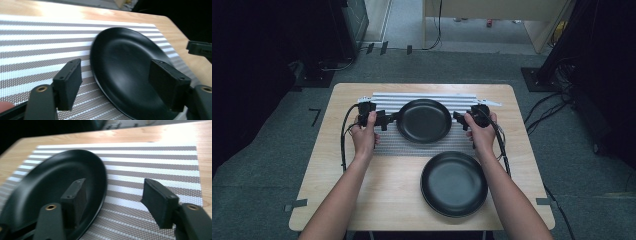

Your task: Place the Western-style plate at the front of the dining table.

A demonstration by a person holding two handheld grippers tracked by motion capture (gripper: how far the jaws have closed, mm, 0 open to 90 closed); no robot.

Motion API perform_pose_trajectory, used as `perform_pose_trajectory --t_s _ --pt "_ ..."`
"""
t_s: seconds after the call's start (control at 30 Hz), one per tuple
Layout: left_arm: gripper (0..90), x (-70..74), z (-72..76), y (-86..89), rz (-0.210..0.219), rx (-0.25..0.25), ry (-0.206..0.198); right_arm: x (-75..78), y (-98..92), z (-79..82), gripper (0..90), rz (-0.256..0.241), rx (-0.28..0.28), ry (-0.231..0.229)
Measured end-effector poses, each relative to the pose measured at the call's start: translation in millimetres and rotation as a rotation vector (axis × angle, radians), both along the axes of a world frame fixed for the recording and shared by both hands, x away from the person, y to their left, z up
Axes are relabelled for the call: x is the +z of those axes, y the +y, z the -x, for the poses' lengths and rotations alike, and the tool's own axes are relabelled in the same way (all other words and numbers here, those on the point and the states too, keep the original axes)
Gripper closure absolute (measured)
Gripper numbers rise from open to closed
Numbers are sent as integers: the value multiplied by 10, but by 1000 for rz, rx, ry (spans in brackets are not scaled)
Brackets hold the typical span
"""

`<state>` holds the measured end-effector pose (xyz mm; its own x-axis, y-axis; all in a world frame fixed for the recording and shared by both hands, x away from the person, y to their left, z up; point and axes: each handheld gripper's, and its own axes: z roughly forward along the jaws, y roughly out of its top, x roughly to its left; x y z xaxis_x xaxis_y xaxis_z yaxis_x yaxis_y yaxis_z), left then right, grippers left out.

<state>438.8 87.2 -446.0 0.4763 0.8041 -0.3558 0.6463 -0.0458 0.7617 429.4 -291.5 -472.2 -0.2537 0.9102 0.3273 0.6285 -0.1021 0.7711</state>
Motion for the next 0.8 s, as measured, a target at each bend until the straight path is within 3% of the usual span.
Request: perform_pose_trajectory --t_s 0.07,0.2,0.27,0.3,0.37,0.67,0.8 --pt "195 43 69 5 -22 -9 -24 30 -43 77 345 -8 6 -1" --pt "183 67 149 41 -13 -48 -49 64 -83 147 341 -1 13 -6" --pt "168 81 202 73 -8 -42 -63 99 -111 212 327 8 15 -16" --pt "168 102 254 90 -58 -28 -80 128 -144 271 303 10 20 -25" --pt "168 108 280 101 -66 -21 -87 137 -157 291 294 10 21 -26" --pt "168 170 462 286 -53 9 -103 230 -299 552 262 35 33 -34" --pt "168 183 554 370 -68 20 -110 281 -370 663 262 30 32 -45"
